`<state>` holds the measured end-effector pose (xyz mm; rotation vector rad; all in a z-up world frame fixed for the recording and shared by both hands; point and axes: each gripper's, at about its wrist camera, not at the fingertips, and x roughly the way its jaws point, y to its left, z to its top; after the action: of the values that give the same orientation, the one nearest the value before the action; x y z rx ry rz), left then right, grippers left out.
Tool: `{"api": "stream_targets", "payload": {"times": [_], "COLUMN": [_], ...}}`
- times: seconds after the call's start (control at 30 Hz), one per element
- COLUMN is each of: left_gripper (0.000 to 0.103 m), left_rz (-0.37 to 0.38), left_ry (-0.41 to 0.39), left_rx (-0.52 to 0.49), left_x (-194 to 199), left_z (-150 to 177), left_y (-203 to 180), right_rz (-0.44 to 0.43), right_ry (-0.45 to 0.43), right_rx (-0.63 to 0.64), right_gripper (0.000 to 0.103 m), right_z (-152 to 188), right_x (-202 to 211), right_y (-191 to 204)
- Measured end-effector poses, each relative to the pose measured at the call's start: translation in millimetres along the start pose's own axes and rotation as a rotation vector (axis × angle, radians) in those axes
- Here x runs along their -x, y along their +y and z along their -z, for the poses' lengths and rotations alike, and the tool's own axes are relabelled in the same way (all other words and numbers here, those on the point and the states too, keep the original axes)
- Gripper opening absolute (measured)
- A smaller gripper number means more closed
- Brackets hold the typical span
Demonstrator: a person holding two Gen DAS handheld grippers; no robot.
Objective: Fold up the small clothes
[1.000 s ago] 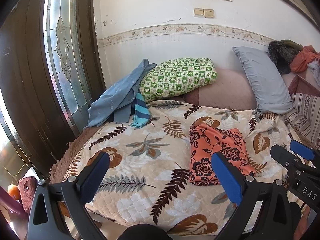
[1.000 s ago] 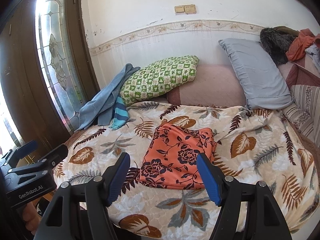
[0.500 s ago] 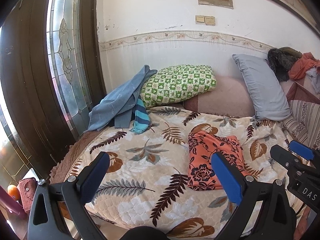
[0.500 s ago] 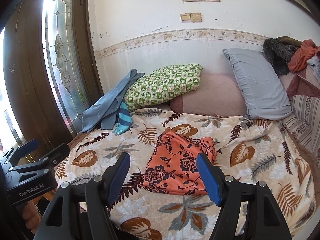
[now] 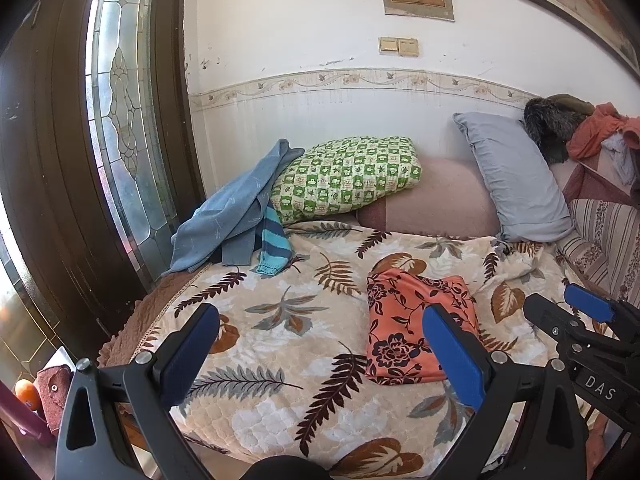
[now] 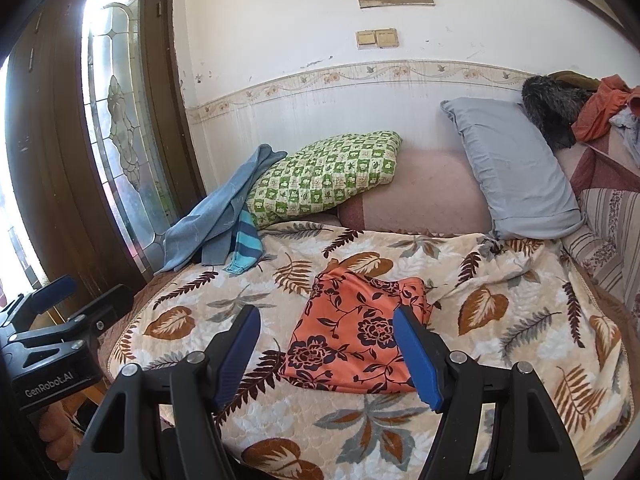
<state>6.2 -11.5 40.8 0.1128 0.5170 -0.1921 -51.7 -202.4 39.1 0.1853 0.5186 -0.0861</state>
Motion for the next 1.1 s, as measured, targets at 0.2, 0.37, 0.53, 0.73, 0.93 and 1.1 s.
{"api": "stream_targets", "payload": {"times": [0.2, 0.37, 0.53, 0.73, 0.93, 1.1], "left_gripper": [0.101, 0.101, 0.101, 0.101, 0.101, 0.101], "left_rz": [0.005, 0.012, 0.014, 0.021, 0.030, 0.039], "left_ry": [-0.003, -0.005, -0.005, -0.014, -0.021, -0.026], "left_rx": [-0.010, -0.015, -0.018, -0.011, -0.006, 0.006], "left_x": [1.7, 2.1, 1.5, -0.2, -0.9, -3.0], "left_z": [-0.8, -1.7, -2.5, -7.0, -8.9, -9.4], "left_y": [-2.0, -4.5, -5.8, -3.0, 1.3, 5.5], "right_rz": [-0.005, -0.007, -0.005, -0.004, 0.001, 0.003], "right_ry": [-0.002, -0.007, -0.009, -0.013, -0.020, -0.021], "right_rx": [-0.007, -0.012, -0.019, -0.017, -0.010, -0.007], "right_gripper": [0.072, 0.072, 0.072, 0.072, 0.072, 0.072], "right_z": [0.6, 0.2, -0.4, -2.3, -5.3, -6.2], "right_x": [-0.5, -0.8, -2.2, -5.0, -7.8, -8.9], "right_y": [-0.6, -1.4, -2.6, -0.5, 3.1, 4.1]}}
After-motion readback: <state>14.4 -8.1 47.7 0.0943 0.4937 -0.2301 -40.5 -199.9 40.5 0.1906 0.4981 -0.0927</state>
